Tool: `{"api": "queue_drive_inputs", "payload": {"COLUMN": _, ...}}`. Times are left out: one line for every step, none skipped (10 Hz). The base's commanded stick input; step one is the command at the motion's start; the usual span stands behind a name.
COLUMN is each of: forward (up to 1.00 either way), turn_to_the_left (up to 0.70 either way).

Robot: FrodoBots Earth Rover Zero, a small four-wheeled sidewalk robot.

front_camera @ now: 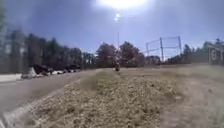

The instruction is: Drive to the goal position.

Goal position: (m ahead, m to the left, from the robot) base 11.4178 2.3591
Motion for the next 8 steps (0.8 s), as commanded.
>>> {"api": "queue_drive_inputs", "payload": {"forward": 0.7, "turn_to_the_left": 0.03}}
{"api": "queue_drive_inputs", "payload": {"forward": 0.7, "turn_to_the_left": 0.03}}
{"api": "queue_drive_inputs", "payload": {"forward": 0.7, "turn_to_the_left": 0.03}}
{"api": "queue_drive_inputs", "payload": {"forward": 0.7, "turn_to_the_left": 0.3}}
{"api": "queue_drive_inputs", "payload": {"forward": 0.7, "turn_to_the_left": 0.03}}
{"api": "queue_drive_inputs", "payload": {"forward": 0.7, "turn_to_the_left": 0.03}}
{"api": "queue_drive_inputs", "payload": {"forward": 0.7, "turn_to_the_left": 0.03}}
{"api": "queue_drive_inputs", "payload": {"forward": 0.7, "turn_to_the_left": 0.03}}
